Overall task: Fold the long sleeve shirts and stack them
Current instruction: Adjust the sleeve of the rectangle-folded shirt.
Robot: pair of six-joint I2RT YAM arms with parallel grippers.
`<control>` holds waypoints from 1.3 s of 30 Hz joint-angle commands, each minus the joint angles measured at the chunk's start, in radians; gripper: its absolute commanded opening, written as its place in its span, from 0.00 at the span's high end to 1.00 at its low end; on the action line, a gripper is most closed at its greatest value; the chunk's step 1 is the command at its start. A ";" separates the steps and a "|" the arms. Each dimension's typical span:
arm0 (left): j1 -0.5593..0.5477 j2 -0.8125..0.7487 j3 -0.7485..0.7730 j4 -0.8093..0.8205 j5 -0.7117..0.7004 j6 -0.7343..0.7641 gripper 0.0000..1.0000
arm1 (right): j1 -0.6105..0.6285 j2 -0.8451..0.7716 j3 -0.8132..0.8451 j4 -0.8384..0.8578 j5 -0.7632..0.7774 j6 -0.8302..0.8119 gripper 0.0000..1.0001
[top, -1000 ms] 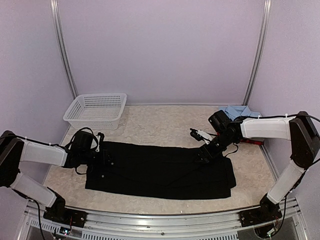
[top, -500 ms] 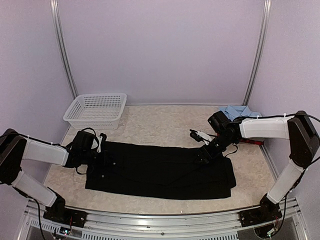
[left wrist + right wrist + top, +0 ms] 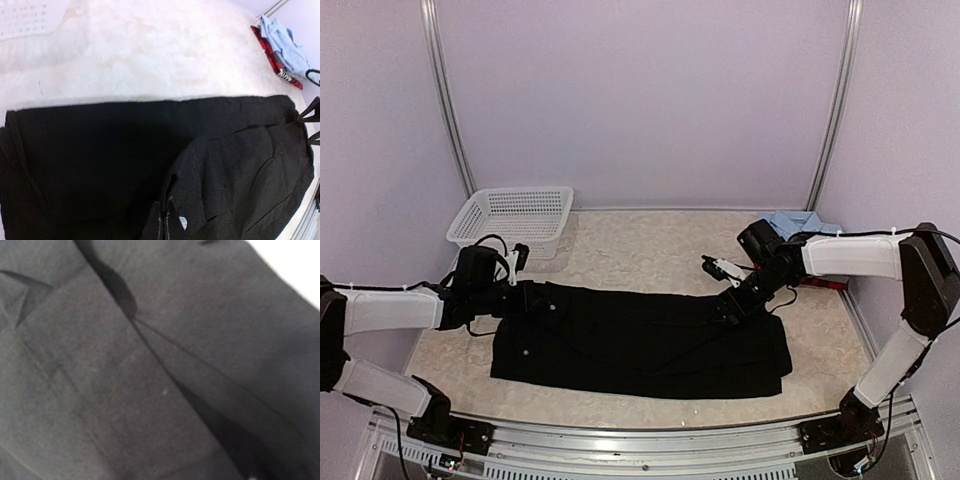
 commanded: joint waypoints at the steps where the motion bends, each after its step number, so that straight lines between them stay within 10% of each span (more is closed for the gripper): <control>1: 0.001 -0.091 0.090 -0.057 -0.003 -0.018 1.00 | -0.020 -0.064 0.037 0.004 0.039 0.038 0.28; 33: 0.069 0.171 0.121 -0.077 -0.214 0.011 1.00 | -0.067 -0.044 0.031 -0.011 0.079 0.055 0.27; 39: 0.069 0.120 0.112 -0.096 -0.300 -0.001 0.66 | -0.067 -0.065 0.004 -0.009 0.091 0.086 0.28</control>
